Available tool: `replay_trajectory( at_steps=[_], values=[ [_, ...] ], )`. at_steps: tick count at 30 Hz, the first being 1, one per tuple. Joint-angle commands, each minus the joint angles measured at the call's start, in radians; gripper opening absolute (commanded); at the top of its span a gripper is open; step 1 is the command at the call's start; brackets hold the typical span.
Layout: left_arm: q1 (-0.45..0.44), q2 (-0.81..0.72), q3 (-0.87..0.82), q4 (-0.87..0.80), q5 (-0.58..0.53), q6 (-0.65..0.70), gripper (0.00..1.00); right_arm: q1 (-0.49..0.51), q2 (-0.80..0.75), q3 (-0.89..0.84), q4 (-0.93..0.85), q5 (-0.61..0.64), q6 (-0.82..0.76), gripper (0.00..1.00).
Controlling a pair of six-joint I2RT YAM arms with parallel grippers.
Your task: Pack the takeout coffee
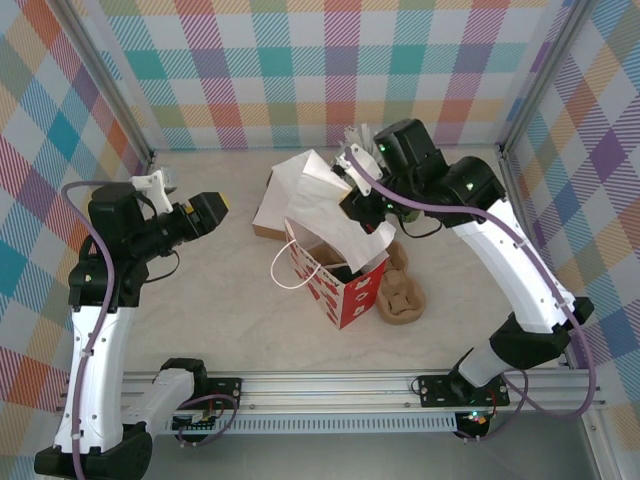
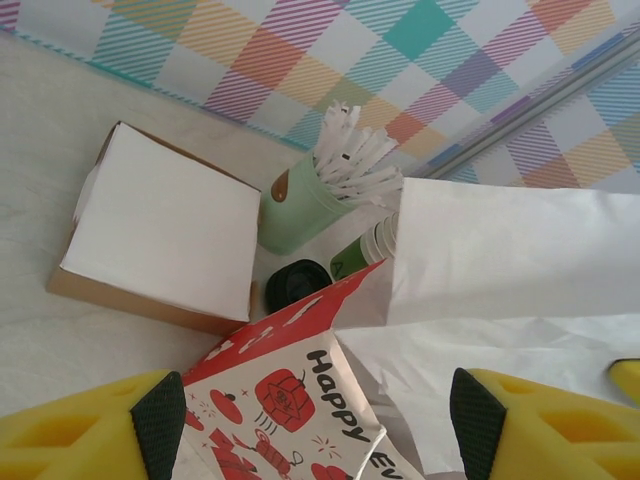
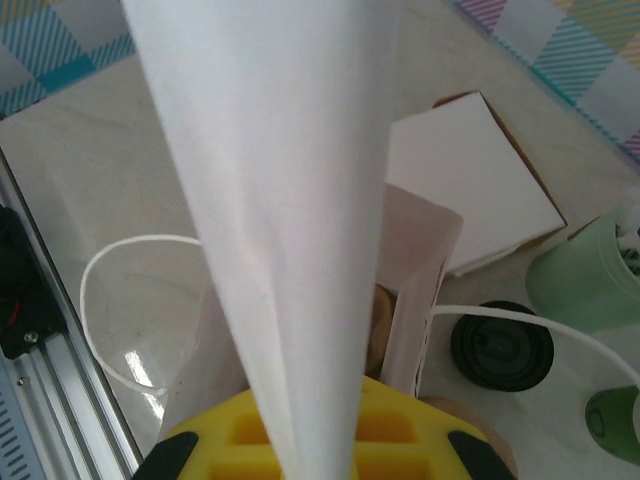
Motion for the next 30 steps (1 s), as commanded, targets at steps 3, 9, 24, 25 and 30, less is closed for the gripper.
replay_trajectory(
  at_steps=[3, 9, 24, 25, 30],
  values=[
    [-0.007, -0.007, -0.003, 0.005, -0.013, 0.028, 0.72, 0.032, 0.019, -0.044, -0.074, 0.045, 0.035, 0.0],
    [-0.007, 0.001, -0.007, 0.008, -0.008, 0.026, 0.72, 0.064, 0.076, -0.07, -0.149, 0.048, 0.046, 0.01],
    [-0.007, -0.003, -0.01, 0.001, -0.001, 0.034, 0.72, 0.074, 0.287, -0.078, -0.164, 0.017, 0.079, 0.05],
    [-0.007, -0.003, -0.011, 0.001, 0.0, 0.035, 0.72, 0.074, 0.298, -0.084, -0.164, 0.011, 0.079, 0.05],
    [-0.008, -0.002, -0.015, -0.002, -0.002, 0.041, 0.72, 0.075, 0.329, -0.121, -0.156, 0.017, 0.086, 0.06]
  ],
)
